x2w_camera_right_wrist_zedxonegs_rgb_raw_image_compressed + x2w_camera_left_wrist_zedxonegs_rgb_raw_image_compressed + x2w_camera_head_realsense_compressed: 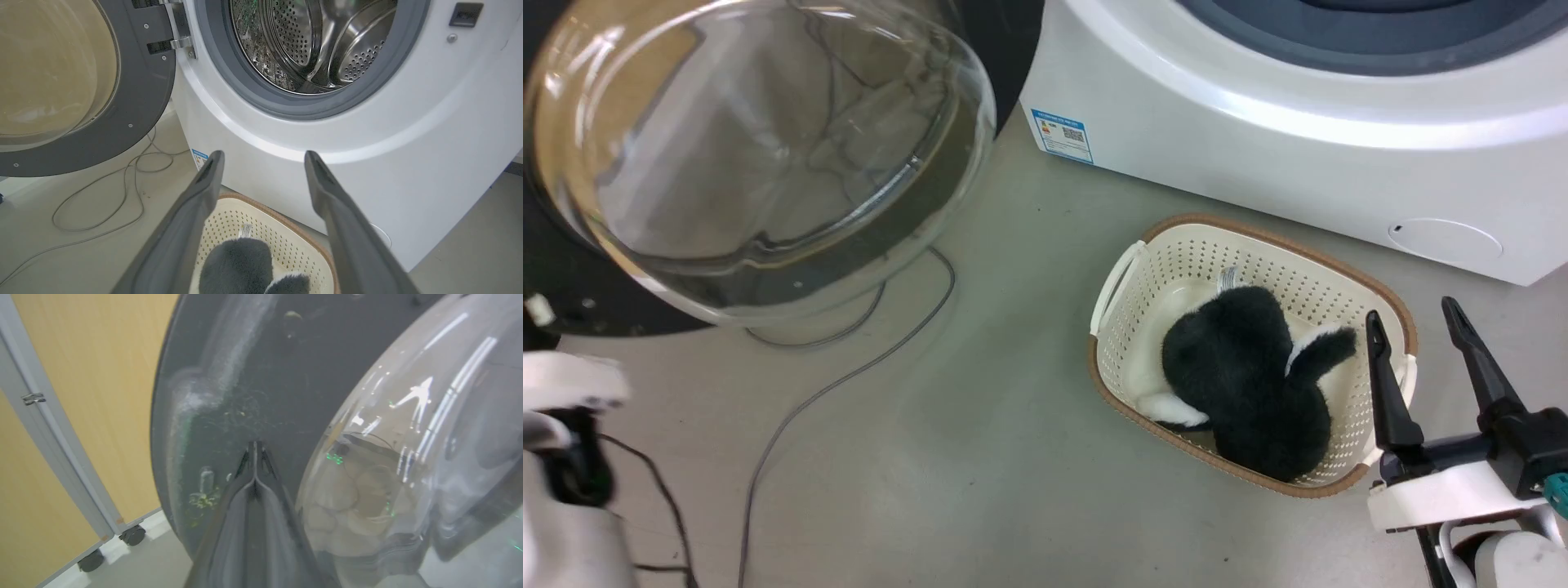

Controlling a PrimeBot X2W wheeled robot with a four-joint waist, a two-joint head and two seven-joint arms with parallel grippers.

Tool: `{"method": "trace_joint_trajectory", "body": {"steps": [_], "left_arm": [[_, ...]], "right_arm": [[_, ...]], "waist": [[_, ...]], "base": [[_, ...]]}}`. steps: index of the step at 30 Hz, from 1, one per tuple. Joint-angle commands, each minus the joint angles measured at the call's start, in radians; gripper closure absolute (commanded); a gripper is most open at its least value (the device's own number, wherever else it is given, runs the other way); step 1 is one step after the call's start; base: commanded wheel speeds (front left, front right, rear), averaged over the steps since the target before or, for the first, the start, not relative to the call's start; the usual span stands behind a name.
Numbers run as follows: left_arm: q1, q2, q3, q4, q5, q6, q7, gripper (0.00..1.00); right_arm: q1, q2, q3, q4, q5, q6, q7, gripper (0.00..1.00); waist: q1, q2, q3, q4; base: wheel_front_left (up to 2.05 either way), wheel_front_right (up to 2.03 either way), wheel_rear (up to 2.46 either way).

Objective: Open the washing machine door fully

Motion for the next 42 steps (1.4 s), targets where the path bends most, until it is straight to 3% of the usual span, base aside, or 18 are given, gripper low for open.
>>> {"method": "trace_joint_trajectory", "body": {"steps": [1,20,29,37,42], "left_arm": [[-0.025,0.014,0.014,0.014,-0.003,-0.002,-0.004,1.00],[-0.092,0.054,0.037,0.158,0.055,-0.013,-0.004,1.00],[-0.019,0.056,-0.004,0.103,0.059,-0.013,-0.004,1.00],[0.076,0.066,-0.094,-0.001,0.055,-0.014,-0.004,1.00],[0.157,0.040,-0.164,-0.100,0.068,-0.014,-0.004,1.00]], "right_arm": [[-0.021,-0.008,0.002,0.000,-0.009,0.001,-0.004,0.00],[-0.022,0.002,0.002,0.025,-0.006,0.001,-0.004,0.00],[0.019,0.016,-0.007,0.020,0.015,0.001,-0.004,0.00],[0.062,0.017,-0.012,0.012,0.065,0.001,-0.004,0.00],[0.087,0.017,-0.021,0.006,0.086,0.001,-0.004,0.00]], "waist": [[-0.0001,0.0000,0.002,-0.002],[-0.0001,0.0000,-0.062,-0.018],[-0.0001,0.0000,-0.179,-0.031],[-0.0001,0.0000,-0.270,-0.052],[-0.0001,0.0000,-0.320,-0.079]], "base": [[0.00,0.00,0.00],[0.00,0.00,0.00],[0.00,0.00,0.00],[0.00,0.00,0.00],[0.00,0.00,0.00]]}}
